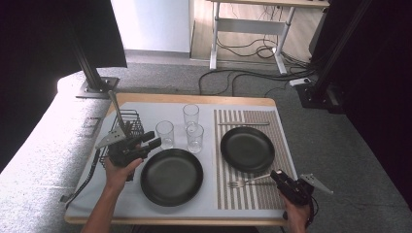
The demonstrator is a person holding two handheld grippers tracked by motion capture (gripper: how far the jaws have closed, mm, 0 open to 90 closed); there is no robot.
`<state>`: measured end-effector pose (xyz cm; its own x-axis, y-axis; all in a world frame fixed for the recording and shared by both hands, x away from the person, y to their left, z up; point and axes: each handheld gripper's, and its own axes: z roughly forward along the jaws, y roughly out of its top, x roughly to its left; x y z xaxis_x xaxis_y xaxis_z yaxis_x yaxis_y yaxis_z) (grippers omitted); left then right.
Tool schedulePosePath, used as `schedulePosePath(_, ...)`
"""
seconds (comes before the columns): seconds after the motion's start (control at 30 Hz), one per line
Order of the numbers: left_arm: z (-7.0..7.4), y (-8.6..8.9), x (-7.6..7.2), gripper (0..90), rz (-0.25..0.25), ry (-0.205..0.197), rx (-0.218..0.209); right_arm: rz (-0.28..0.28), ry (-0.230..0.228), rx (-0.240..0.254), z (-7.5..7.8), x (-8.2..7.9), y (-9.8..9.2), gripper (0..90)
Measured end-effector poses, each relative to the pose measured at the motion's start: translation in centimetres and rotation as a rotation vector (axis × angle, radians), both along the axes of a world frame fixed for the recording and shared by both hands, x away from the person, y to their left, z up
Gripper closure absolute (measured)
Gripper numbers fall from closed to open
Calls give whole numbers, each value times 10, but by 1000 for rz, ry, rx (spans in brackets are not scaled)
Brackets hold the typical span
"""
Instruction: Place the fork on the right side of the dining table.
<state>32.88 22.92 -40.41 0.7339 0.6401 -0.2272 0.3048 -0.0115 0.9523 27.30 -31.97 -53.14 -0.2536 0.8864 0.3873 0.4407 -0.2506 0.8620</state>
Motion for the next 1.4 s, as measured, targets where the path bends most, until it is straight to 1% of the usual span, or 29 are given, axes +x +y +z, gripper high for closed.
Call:
schedulePosePath(0.23,0,0,0,543,-1,0,1,0,39,-9,-1,2,-1,584)
schedulePosePath(0.33,0,0,0,543,-1,0,2,19,64,-18,-1,4,-1,572)
schedulePosePath(0.47,0,0,0,543,0,-1,0,41,82,-26,-1,5,1,561)
schedulePosePath(0.57,1,1,0,542,0,-2,1,54,100,-35,-2,6,2,544)
schedulePosePath(0.6,1,1,0,542,1,-2,1,58,114,-42,-2,7,3,536)
schedulePosePath(0.67,1,1,0,542,0,-2,0,56,123,-46,-3,7,3,526)
schedulePosePath(0.7,1,1,0,542,1,-3,0,54,126,-52,-2,8,3,518)
schedulePosePath(0.8,1,2,0,542,1,-4,-1,32,137,-95,-2,8,4,474)
schedulePosePath(0.83,1,2,0,542,1,-4,-2,27,140,-103,-2,8,4,468)
schedulePosePath(0.9,1,2,0,542,1,-4,-2,26,143,-105,-2,8,4,465)
schedulePosePath(0.97,1,2,0,542,1,-2,-2,35,142,-97,-2,8,3,471)
schedulePosePath(1.0,1,1,0,542,1,-2,-2,41,146,-103,-2,9,4,470)
schedulePosePath(1.1,0,1,0,542,1,-1,-2,64,162,-157,-2,10,10,468)
schedulePosePath(1.13,0,1,0,542,2,-1,-1,67,160,-169,-2,10,13,467)
schedulePosePath(1.2,0,1,0,542,2,-2,0,66,151,-160,0,10,14,467)
schedulePosePath(1.4,1,3,-1,541,5,-4,0,61,151,-115,-1,11,9,464)
